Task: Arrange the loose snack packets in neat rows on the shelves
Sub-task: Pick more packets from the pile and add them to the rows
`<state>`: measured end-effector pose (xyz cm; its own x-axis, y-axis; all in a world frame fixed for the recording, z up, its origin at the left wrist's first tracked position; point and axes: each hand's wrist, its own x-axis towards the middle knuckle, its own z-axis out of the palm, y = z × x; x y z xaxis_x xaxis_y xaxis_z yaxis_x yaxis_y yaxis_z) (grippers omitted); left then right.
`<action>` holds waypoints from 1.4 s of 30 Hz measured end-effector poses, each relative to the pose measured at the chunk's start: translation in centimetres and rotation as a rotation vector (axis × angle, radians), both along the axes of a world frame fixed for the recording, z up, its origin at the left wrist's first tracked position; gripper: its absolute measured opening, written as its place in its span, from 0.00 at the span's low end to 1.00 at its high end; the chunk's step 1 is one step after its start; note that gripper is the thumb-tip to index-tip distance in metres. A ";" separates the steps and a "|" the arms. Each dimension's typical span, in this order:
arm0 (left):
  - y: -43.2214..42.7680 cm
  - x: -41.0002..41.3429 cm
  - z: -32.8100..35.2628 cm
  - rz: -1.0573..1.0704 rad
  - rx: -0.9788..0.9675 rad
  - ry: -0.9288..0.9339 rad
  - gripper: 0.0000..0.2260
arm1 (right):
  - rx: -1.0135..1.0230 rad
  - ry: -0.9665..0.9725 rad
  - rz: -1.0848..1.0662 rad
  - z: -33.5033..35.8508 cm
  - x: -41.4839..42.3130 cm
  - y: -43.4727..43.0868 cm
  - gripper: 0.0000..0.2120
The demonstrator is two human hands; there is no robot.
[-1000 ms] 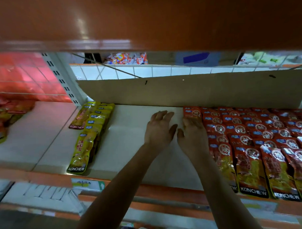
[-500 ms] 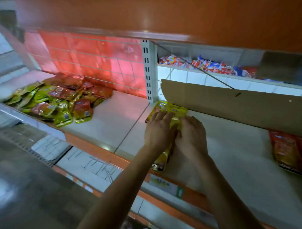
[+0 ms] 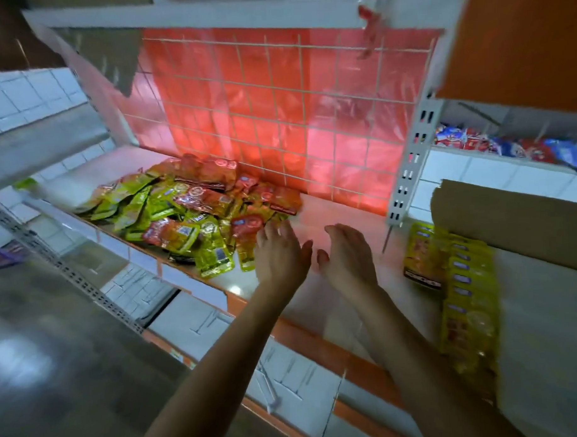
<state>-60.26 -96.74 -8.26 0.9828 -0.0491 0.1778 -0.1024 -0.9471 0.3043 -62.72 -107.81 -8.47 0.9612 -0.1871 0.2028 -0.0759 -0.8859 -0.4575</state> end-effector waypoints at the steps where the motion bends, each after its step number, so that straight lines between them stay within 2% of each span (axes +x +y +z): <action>1: 0.9 0.6 -0.3 0.042 0.006 0.010 0.28 | 0.006 0.006 -0.005 0.0 1.0 0.9 0.20; 6: 3.6 3.0 -2.2 0.179 0.028 0.045 0.33 | -0.033 0.032 0.058 -0.4 5.9 3.7 0.19; 14: 4.9 4.4 -3.7 0.175 -0.031 -0.022 0.21 | -0.072 0.075 0.165 -1.8 12.5 6.3 0.32; 17: 4.8 4.7 -3.6 0.161 -0.055 0.000 0.19 | -0.131 0.174 0.229 -2.6 13.5 6.1 0.29; 19: 4.7 4.9 -3.5 0.162 -0.055 0.024 0.19 | -0.164 0.158 0.242 -3.1 13.5 5.9 0.27; 24: 4.3 4.7 -3.4 0.108 -0.051 -0.003 0.18 | -0.065 0.026 0.058 -3.1 12.7 6.0 0.17; 27: 4.2 4.5 -3.1 0.098 -0.128 -0.049 0.20 | -0.149 0.064 -0.080 -2.7 11.8 5.7 0.14; 30: 4.4 4.1 -2.9 0.037 -0.195 -0.069 0.25 | -0.221 0.053 -0.120 -2.8 10.8 5.6 0.14; 32: 4.8 4.1 -2.7 0.003 -0.239 -0.072 0.29 | -0.156 0.068 -0.106 -2.3 10.3 5.7 0.16; 34: 4.9 4.2 -2.8 -0.024 -0.285 -0.096 0.24 | -0.061 0.110 -0.105 -1.8 9.8 5.3 0.15; 36: 4.9 4.0 -2.6 -0.030 -0.352 -0.126 0.24 | 0.044 0.128 -0.118 -1.3 8.8 4.4 0.13; 40: 4.4 3.8 -2.0 -0.028 -0.475 -0.193 0.21 | 0.425 0.055 -0.173 -0.7 6.2 2.9 0.17; 42: 3.8 3.8 -1.6 -0.051 -0.600 -0.218 0.14 | 0.595 0.013 -0.236 -0.6 5.4 2.2 0.17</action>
<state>-56.46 -92.98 -9.91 0.9202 0.0750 0.3841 -0.2620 -0.6108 0.7472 -57.30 -105.62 -9.04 0.8818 -0.4714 -0.0127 -0.2472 -0.4390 -0.8638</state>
